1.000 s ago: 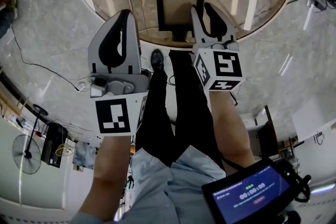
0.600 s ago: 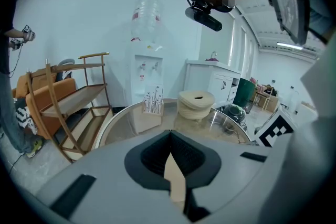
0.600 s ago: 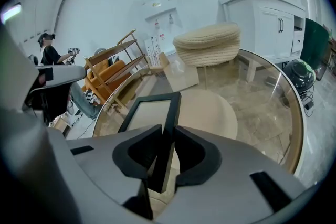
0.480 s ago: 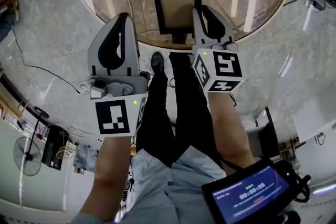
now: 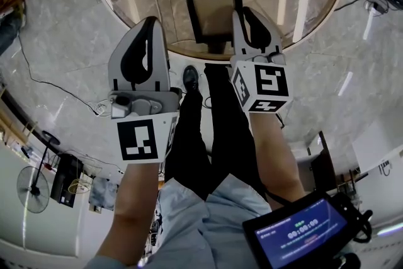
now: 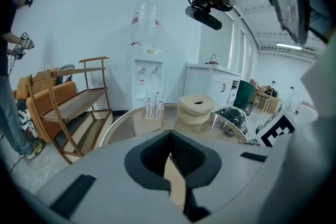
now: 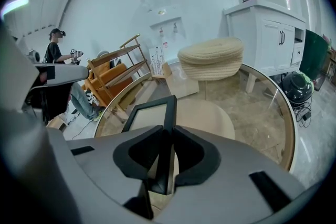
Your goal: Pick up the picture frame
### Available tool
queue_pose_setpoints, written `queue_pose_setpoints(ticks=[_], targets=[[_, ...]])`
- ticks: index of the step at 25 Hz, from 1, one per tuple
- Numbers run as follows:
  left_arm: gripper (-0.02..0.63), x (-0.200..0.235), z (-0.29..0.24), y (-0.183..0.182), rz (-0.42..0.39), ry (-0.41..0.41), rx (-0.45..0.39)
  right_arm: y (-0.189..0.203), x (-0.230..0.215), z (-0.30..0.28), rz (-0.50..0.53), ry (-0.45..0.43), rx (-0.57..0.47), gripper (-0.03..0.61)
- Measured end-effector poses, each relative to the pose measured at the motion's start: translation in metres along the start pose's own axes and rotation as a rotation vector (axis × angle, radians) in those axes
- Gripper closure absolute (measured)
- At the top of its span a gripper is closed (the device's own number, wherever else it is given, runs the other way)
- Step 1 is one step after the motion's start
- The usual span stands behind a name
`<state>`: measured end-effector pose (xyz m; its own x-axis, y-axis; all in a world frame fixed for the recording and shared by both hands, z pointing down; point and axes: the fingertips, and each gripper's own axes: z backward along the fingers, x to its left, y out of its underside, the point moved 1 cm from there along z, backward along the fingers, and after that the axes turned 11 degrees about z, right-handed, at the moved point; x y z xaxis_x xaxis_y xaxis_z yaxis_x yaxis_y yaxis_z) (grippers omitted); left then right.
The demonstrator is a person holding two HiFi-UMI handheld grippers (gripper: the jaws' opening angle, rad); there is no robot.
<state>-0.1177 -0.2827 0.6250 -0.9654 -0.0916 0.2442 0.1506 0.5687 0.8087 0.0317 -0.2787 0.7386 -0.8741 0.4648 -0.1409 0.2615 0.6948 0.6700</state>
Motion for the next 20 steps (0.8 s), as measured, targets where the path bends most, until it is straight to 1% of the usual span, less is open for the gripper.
queue_pose_setpoints(ticks=[4,10,17,20], targets=[[0.603,-0.003,0.003,-0.01,0.008,0.001,-0.02,-0.015,0.0,0.008,0.007,0.007,-0.029,0.496],[0.603,-0.006,0.013,-0.033,-0.038,0.019,-0.052,-0.048,0.003,0.027,0.015,0.017,-0.091,0.497],[0.603,-0.015,0.035,-0.073,-0.043,0.026,-0.107,-0.095,0.012,0.064,0.025,0.028,-0.17,0.497],[0.603,-0.018,0.046,-0.093,-0.07,0.033,-0.14,-0.116,0.016,0.081,0.032,0.036,-0.208,0.497]])
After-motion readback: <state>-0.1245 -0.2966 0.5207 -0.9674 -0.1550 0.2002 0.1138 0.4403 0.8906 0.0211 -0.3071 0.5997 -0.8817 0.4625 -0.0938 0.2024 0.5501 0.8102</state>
